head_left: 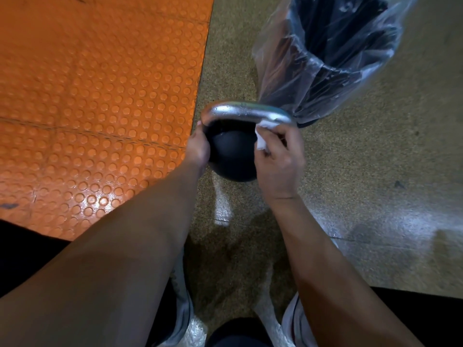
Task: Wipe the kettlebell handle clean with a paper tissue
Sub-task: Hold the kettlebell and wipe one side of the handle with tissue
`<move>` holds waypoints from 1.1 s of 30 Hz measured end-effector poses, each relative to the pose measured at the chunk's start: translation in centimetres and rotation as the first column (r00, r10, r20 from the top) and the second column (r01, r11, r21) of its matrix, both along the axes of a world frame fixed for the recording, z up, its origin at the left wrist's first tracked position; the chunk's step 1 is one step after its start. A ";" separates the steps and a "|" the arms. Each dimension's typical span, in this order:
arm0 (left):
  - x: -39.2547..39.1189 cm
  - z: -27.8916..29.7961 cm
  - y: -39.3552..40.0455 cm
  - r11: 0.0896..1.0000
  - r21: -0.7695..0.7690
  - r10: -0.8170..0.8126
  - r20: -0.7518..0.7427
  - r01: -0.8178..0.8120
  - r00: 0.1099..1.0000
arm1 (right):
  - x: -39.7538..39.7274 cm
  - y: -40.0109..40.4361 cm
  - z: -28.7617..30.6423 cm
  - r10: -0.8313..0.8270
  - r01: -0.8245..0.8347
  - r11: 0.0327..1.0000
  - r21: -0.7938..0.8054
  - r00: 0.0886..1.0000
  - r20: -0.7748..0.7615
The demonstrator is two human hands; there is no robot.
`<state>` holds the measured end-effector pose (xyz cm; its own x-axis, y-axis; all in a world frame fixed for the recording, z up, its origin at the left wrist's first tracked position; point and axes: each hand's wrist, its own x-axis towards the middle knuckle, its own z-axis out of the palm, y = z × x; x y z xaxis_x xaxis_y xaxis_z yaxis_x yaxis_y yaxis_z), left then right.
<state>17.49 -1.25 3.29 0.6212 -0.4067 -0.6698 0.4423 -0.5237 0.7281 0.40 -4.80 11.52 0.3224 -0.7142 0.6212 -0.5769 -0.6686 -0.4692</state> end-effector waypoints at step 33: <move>0.2 0.0 0.2 1.000 -0.008 -0.026 -0.022 0.026 0.999 | 1.0 0.2 -0.3 0.011 -0.012 0.999 -0.049 1.000 -0.008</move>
